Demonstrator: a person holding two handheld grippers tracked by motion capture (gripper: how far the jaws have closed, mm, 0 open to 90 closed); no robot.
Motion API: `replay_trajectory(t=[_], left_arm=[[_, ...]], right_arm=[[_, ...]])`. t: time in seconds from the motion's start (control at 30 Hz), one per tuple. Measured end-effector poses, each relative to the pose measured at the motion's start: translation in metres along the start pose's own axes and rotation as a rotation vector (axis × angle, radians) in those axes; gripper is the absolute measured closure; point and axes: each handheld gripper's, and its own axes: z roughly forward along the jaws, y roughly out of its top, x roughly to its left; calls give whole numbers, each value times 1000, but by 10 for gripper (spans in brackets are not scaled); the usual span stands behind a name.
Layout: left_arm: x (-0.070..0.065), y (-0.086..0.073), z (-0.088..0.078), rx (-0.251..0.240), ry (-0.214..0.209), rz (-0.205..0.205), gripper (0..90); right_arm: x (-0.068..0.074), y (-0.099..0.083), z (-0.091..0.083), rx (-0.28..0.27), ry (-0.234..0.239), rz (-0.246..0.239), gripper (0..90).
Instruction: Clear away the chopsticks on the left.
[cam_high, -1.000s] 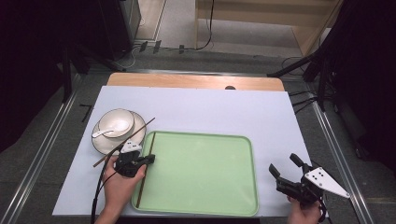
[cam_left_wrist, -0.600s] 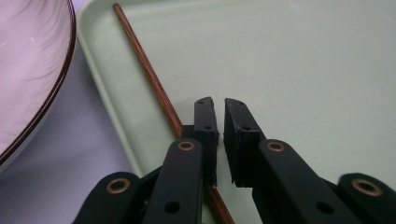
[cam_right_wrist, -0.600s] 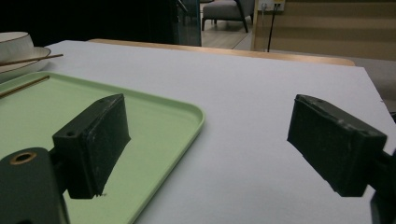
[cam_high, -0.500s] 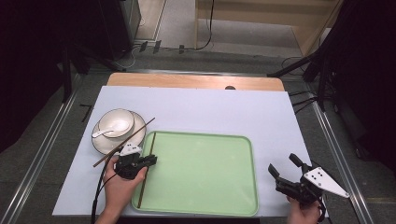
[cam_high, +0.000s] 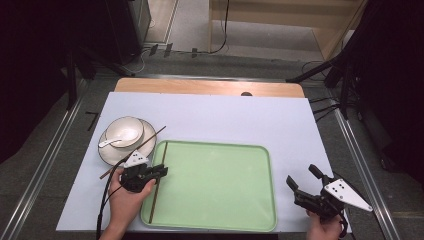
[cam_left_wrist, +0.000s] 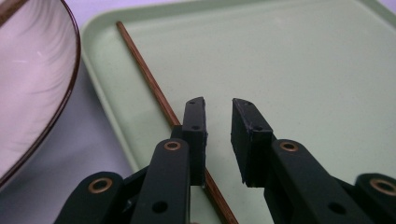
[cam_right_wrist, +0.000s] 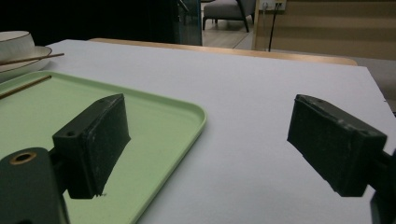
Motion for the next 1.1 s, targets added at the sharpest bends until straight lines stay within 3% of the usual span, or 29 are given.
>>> replay_trajectory(t=[0.27,0.43,0.67,0.77,0.9,1.1], left_arm=[[11,5,-22,-49,22,11,741],[33,6,-45,-74,84,9,734],[56,4,-64,-86,147,-4,732],[68,5,-70,-78,175,-3,728],[74,5,-70,-65,186,-2,721],[80,5,-57,12,189,1,709]], right_arm=[[0,0,-1,-4,-3,4,130],[0,0,-1,-5,-2,3,130],[-1,0,-1,-3,-5,4,130],[0,0,0,-2,-4,-1,130],[1,0,1,1,-2,-1,130],[1,0,0,0,-4,1,130]])
